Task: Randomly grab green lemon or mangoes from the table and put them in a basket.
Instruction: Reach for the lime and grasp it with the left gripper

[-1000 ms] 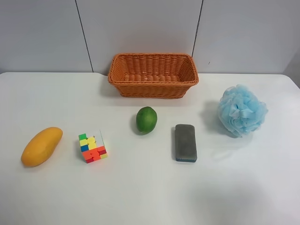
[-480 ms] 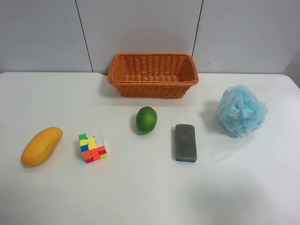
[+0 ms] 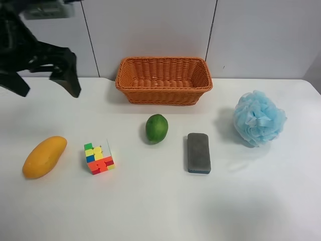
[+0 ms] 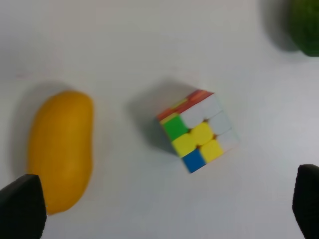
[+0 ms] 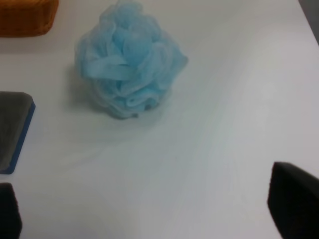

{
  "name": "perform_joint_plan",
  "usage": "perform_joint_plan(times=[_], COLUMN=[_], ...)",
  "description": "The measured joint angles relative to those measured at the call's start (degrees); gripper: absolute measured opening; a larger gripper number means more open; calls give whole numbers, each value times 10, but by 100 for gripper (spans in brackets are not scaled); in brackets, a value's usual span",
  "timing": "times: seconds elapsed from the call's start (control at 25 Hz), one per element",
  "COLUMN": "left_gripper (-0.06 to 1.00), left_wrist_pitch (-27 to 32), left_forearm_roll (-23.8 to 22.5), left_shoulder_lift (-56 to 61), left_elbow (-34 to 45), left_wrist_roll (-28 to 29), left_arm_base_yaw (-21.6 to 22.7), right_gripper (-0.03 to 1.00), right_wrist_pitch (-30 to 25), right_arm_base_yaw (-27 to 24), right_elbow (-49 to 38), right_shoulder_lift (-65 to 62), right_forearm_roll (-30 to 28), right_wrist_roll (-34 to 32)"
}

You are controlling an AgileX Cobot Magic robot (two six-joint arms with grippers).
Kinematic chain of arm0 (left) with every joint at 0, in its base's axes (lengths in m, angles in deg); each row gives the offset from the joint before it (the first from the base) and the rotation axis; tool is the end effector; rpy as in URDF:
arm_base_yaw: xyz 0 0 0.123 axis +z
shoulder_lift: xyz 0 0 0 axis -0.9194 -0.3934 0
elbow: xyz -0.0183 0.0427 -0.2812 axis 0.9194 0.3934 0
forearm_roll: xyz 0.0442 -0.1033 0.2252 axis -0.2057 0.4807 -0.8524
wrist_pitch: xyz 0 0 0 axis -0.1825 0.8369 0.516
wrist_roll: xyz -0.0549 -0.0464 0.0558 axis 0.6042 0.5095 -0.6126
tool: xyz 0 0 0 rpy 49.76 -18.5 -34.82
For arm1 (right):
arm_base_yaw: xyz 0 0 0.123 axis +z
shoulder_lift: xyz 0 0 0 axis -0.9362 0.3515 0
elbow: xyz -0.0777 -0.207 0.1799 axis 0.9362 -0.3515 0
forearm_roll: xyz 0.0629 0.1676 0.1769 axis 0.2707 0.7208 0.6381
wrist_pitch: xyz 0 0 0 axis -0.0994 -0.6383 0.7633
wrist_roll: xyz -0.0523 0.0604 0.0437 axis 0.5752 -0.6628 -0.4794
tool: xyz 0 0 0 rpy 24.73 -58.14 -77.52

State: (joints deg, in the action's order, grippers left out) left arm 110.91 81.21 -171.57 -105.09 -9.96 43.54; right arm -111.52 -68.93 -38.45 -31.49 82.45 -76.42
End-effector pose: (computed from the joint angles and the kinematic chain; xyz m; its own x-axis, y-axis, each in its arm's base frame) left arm 0.2649 -0.1148 0.3099 -0.9332 0.1044 -0.3440 0.1488 0.9833 -0.1052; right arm -0.0028 0.0000 0.2724 -0.4654 0.0206 -0.8849 0.0029 0.9998 0.0218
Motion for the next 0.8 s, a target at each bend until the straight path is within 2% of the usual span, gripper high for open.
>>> perform_joint_plan(times=[0.16,0.36,0.52,0.8], left_gripper=[99,99,99,99], left_wrist_pitch=[-11,-16,-27,-61], left_forearm_roll=[0,0,5,43], left_shoulder_lift=[-72,-154,-204,-284], left_elbow=[-41,-102,-140,-179], left_wrist_roll=[18,33,40,40], left_arm_base_yaw=[-42,-74,-90,-97], right_gripper=[99,99,99,99], right_wrist_pitch=[0,0,0,0], right_arm_base_yaw=[0,0,0,0], right_elbow=[0,0,0,0], right_shoulder_lift=[0,0,0,0], right_forearm_roll=[0,0,0,0], right_wrist_roll=[0,0,0,0])
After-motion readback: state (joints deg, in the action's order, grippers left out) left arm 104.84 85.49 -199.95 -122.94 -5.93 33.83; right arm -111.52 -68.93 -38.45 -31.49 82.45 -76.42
